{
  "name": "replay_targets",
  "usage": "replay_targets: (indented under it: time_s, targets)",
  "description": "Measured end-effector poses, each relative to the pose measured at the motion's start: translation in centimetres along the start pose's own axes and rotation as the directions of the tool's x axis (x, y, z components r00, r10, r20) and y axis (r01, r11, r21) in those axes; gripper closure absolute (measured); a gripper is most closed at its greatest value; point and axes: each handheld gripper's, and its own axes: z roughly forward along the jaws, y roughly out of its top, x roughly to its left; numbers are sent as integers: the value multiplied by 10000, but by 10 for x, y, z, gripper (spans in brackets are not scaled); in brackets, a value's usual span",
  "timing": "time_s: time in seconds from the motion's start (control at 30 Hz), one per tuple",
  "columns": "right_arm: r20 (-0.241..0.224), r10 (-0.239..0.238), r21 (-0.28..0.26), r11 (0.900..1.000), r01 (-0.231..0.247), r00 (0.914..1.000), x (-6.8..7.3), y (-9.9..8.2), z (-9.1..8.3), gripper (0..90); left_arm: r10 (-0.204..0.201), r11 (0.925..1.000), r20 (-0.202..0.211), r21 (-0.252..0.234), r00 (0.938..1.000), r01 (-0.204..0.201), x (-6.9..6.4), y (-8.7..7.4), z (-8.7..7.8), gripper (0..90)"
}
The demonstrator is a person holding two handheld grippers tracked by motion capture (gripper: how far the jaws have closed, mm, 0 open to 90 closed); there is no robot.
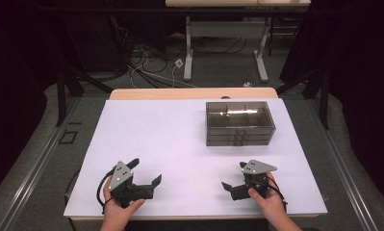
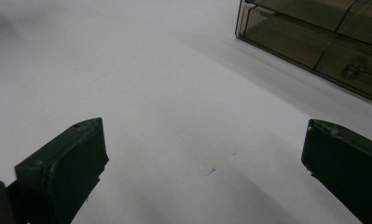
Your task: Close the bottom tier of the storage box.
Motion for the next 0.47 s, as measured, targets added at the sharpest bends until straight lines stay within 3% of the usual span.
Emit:
replay_targets:
  time_s: [0.47]
  targets:
    - [-21, -105, 208, 9997, 106, 9999, 1, 0, 2, 0, 49, 9999, -3, 105, 10000, -49, 0, 0, 1, 13]
